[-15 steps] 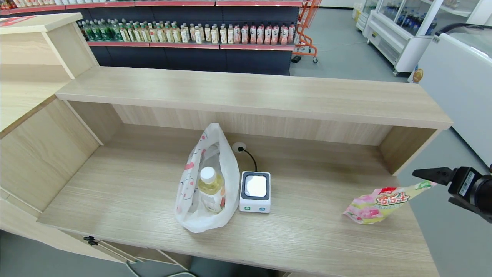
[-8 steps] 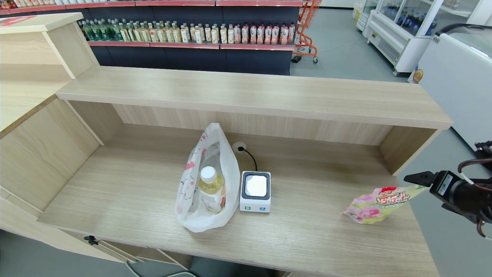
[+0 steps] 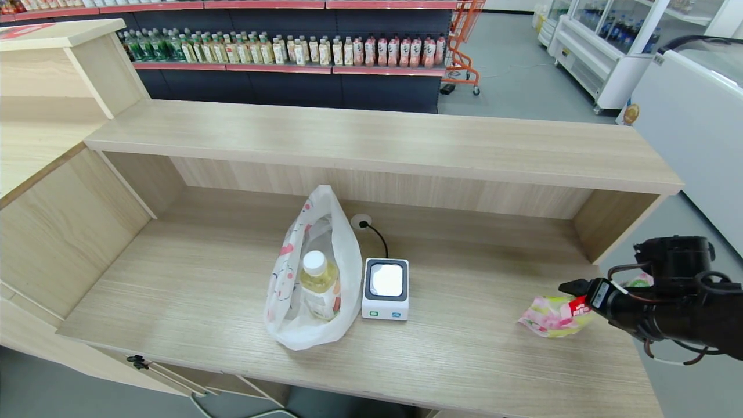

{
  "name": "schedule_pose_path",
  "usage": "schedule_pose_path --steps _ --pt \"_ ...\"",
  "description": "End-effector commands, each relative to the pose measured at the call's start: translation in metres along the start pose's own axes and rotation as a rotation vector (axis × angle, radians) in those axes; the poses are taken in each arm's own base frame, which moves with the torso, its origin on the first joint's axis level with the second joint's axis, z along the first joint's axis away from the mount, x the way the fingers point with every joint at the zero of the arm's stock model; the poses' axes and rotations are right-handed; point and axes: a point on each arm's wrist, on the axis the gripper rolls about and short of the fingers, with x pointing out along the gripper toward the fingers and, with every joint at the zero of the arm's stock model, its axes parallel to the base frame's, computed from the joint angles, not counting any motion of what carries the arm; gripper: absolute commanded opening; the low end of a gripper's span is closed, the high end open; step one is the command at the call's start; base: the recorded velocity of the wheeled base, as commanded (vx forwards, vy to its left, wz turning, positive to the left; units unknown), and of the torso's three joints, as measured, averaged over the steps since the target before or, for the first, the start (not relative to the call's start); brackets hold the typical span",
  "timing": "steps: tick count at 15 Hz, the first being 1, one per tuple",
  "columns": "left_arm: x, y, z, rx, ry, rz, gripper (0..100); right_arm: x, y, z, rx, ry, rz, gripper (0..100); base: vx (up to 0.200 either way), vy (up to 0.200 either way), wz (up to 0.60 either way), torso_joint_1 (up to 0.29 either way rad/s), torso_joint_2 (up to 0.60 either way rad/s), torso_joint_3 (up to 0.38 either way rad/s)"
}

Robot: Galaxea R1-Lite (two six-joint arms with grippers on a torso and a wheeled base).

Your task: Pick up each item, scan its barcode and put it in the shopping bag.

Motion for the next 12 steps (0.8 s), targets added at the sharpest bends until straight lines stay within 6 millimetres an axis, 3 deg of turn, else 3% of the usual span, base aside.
schedule_pose_path --steps 1,2,3,5,8,10,12 --pt "0.000 0.000 0.000 0.000 -0.001 0.000 100 0.038 -0.009 -0.020 -0.005 0.086 -0.033 100 0.000 0.000 0.00 0.000 0.00 0.000" --pt "0.000 0.000 0.000 0.000 -0.001 0.000 100 0.040 -0.009 -0.020 -0.006 0.074 -0.024 100 0.000 0.000 0.00 0.000 0.00 0.000" --pt "0.000 0.000 0.000 0.000 -0.001 0.000 100 0.042 -0.009 -0.019 -0.035 0.059 -0.007 0 0.000 0.000 0.00 0.000 0.00 0.000" --pt "0.000 0.000 0.000 0.000 -0.001 0.000 100 0.045 -0.016 -0.018 -0.174 0.063 -0.020 0 0.000 0.000 0.00 0.000 0.00 0.000" --pt "0.000 0.000 0.000 0.000 -0.001 0.000 100 0.043 -0.011 -0.007 -0.365 -0.034 0.016 0 0.000 0.000 0.00 0.000 0.00 0.000" --pt "0.000 0.000 0.000 0.000 -0.001 0.000 100 0.032 -0.004 0.004 -0.507 -0.116 0.052 0 0.000 0.000 0.00 0.000 0.00 0.000" --pt "0.000 0.000 0.000 0.000 -0.001 -0.002 100 0.004 0.012 0.018 -0.724 -0.215 0.235 0 0.000 0.000 0.00 0.000 0.00 0.000"
